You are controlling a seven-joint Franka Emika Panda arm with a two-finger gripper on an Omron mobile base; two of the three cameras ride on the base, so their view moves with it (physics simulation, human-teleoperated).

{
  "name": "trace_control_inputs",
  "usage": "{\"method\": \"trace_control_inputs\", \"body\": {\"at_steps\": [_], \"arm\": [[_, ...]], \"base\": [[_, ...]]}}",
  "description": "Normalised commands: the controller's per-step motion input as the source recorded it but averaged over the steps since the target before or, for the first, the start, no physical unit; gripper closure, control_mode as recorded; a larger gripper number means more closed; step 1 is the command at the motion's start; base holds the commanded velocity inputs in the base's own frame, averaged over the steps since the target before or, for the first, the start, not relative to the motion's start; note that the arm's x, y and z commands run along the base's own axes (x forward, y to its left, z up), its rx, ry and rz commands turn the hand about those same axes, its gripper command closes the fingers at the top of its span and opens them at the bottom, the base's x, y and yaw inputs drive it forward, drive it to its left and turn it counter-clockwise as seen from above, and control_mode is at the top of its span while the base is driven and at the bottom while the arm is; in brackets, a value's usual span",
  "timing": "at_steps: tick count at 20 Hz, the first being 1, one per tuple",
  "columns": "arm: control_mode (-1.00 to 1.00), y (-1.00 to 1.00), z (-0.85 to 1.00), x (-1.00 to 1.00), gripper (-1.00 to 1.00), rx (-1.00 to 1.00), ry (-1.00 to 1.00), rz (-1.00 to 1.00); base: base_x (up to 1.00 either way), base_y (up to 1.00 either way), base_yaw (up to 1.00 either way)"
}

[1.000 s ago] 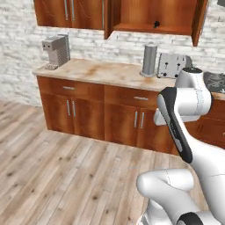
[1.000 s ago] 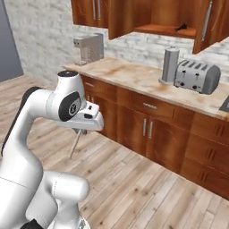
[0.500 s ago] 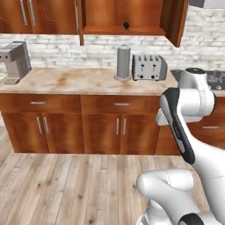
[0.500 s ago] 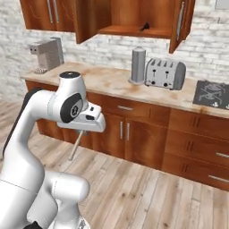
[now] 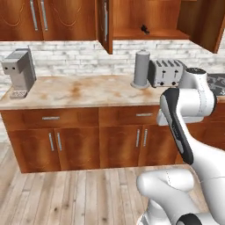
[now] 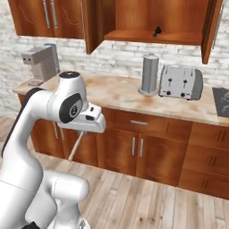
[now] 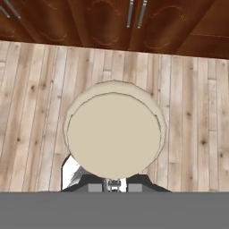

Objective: Pick up the dish brush and dish brush from the sink, and place them back in the cabinet, and close the cabinet doors.

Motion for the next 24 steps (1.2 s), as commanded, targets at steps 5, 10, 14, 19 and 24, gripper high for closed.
{"method": "trace_control_inputs", "body": {"at_steps": [5, 10, 14, 19, 24], "arm": [[1.00, 0.00, 0.00, 0.00, 1.00, 0.00, 0.00, 0.00], [1.00, 0.00, 0.00, 0.00, 1.00, 0.00, 0.00, 0.00], [1.00, 0.00, 0.00, 0.00, 1.00, 0.00, 0.00, 0.00], [1.00, 0.00, 0.00, 0.00, 1.00, 0.00, 0.00, 0.00], [1.00, 0.00, 0.00, 0.00, 1.00, 0.00, 0.00, 0.00]], "base": [[0.57, -0.25, -0.14], [0.45, -0.23, -0.27], [0.53, -0.01, -0.25], [0.59, -0.07, -0.12], [0.58, -0.13, 0.00]]}}
